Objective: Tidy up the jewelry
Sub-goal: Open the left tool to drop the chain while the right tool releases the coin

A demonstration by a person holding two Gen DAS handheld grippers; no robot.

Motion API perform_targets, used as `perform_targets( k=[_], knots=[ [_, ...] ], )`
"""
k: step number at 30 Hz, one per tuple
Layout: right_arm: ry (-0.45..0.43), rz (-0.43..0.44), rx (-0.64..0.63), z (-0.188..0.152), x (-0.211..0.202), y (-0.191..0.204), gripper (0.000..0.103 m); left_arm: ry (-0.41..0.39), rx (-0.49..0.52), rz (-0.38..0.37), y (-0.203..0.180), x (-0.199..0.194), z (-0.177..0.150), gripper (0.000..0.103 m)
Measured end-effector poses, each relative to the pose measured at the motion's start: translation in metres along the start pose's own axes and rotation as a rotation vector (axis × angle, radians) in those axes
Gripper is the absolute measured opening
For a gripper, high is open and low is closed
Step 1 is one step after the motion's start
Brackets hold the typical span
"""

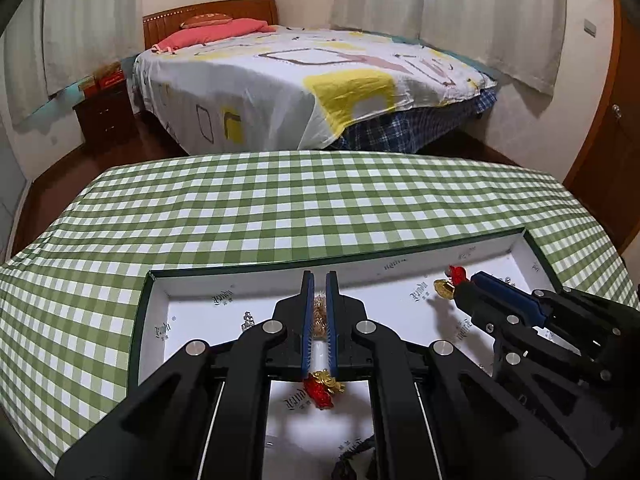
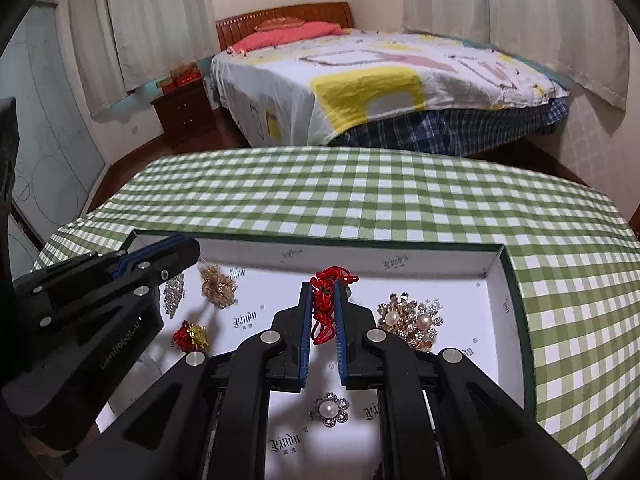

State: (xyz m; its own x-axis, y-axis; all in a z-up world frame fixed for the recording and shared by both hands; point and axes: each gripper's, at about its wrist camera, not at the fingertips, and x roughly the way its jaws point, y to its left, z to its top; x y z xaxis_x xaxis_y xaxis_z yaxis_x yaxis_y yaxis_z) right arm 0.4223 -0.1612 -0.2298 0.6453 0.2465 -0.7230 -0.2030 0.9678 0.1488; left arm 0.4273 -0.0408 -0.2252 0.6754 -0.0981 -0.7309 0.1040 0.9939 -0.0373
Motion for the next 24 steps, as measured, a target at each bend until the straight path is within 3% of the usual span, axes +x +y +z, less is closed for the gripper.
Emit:
perform_targets(
  k=[12,14,18,23,24],
  knots=[
    [0.02,-0.001,0.015,0.0014,0.0053,-0.0034,0.012,0.025,-0.009,0.003,0.0007,0.0076,0.0012,0.007],
    [0.025,0.0,0.017,0.0012,0.0063,-0.0043,0.013,0.03,-0.009,0.003,0.0007,0.0084,0.0013,0.01],
    [0.027,0.0,0.021,0.0009,0.0073,-0.0057,0.013,0.03,-0.016,0.01,0.0019,0.0089,0.0019,0.029],
    [0.03,0.0,0.025,0.0007,0.0082,-0.0065,0.013,0.034,-0.013,0.013,0.0015,0.0091,0.0014,0.032],
    [0.03,0.001,0.027,0.0006,0.0083,-0.0068,0.013,0.032,-0.013,0.014,0.0018,0.0086,0.0013,0.038]
  ],
)
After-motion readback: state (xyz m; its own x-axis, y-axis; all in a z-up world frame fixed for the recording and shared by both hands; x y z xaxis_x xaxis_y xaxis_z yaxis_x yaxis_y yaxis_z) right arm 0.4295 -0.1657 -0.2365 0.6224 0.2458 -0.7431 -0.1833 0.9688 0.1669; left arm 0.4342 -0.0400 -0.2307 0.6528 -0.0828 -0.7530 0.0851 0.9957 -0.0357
